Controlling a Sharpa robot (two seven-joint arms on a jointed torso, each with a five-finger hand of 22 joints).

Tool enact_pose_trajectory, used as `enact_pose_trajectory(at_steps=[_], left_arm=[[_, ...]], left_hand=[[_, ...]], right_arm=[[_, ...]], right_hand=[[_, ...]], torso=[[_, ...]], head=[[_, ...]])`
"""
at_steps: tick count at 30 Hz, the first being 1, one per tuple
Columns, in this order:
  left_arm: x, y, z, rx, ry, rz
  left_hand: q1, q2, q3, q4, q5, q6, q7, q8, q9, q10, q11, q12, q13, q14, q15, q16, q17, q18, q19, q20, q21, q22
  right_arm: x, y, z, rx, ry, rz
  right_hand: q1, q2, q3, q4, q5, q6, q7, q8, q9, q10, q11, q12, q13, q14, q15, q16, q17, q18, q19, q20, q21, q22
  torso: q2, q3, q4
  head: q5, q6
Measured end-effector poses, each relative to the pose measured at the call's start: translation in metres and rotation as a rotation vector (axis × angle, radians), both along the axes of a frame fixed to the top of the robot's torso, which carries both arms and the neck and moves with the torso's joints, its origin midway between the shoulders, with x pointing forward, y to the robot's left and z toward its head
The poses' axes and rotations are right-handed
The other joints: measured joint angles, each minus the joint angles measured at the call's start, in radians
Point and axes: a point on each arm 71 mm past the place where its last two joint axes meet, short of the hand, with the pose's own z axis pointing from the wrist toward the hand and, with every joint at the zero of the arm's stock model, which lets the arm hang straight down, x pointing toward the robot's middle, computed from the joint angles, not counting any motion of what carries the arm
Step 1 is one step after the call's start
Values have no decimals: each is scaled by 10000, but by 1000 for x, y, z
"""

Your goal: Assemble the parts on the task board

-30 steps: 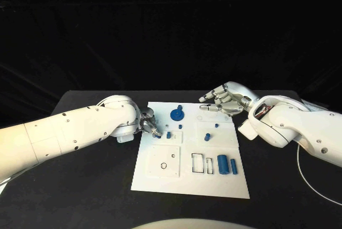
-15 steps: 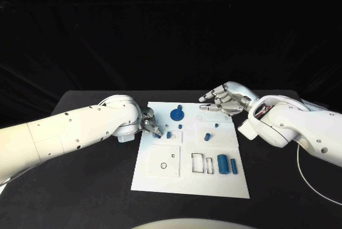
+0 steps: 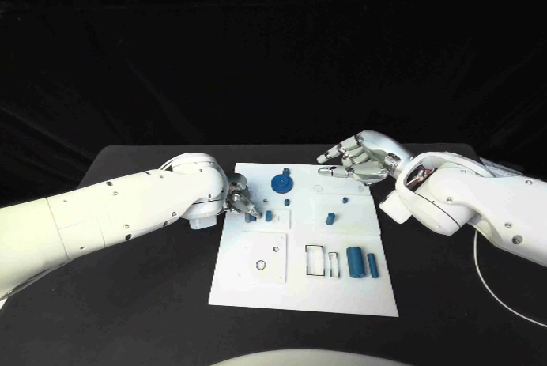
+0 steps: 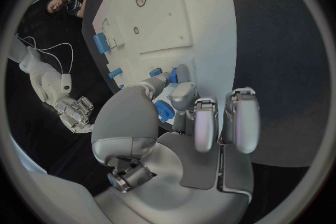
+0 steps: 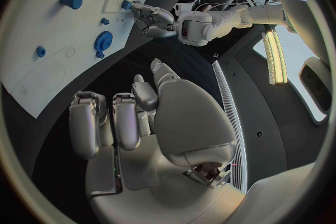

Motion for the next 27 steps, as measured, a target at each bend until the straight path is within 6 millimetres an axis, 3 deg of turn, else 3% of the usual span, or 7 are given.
enact_pose_trajectory(at_steps=[6, 9, 18, 27], left_arm=[[0, 0, 0, 33, -10, 20], [1, 0, -1, 62, -11, 54], [2, 4, -2, 90, -3, 132], [0, 12, 1, -163, -232, 416]], left_hand=[[-54, 53, -84, 27, 0, 35, -1, -1, -24, 0, 0, 0, 11, 36, -35, 0, -1, 0, 0, 0, -1, -1], [-293, -27, -331, 159, 0, 110, -4, -63, -71, 0, 0, 0, 11, 35, -35, 0, -1, -1, 0, 0, -2, -1], [-946, -365, -1832, 812, -68, 232, 14, -124, -185, 72, 0, 38, 76, 36, -35, 0, -2, 0, 36, -36, 40, -2], [-904, -246, -2967, 1310, -68, 337, -21, -236, -257, 112, -40, 157, 213, -2, -73, 0, -2, -2, -1, -72, 109, -2]], right_arm=[[0, 0, 0, -1, 1, 1], [0, 0, 0, -3, 3, -2], [0, 0, 0, -9, 10, -2], [1, 0, -1, -17, 33, 7]], right_hand=[[0, 0, 0, 0, 0, 0, 0, 0, 0, 0, 0, 0, 0, 0, 0, 0, -1, 1, 0, 0, 0, -1], [0, 0, 0, 0, 0, 0, 0, 0, 0, 0, 0, 0, 0, 0, 0, 0, -1, 0, 0, 0, 0, -1], [0, 0, 0, 0, 0, 0, 0, 0, 0, -37, 36, 0, 0, 0, 0, -40, -2, 0, 0, 0, -42, -2], [0, 0, 0, 0, 0, 0, 0, 0, 0, -37, 36, 0, 0, 0, 0, -40, -3, 0, 0, 0, -41, -3]], torso=[[2, -6, 2], [1, -8, 2], [2, -19, 6], [1, -25, 8]], head=[[-11, 0], [-15, 0], [-27, 15], [-41, 32]])
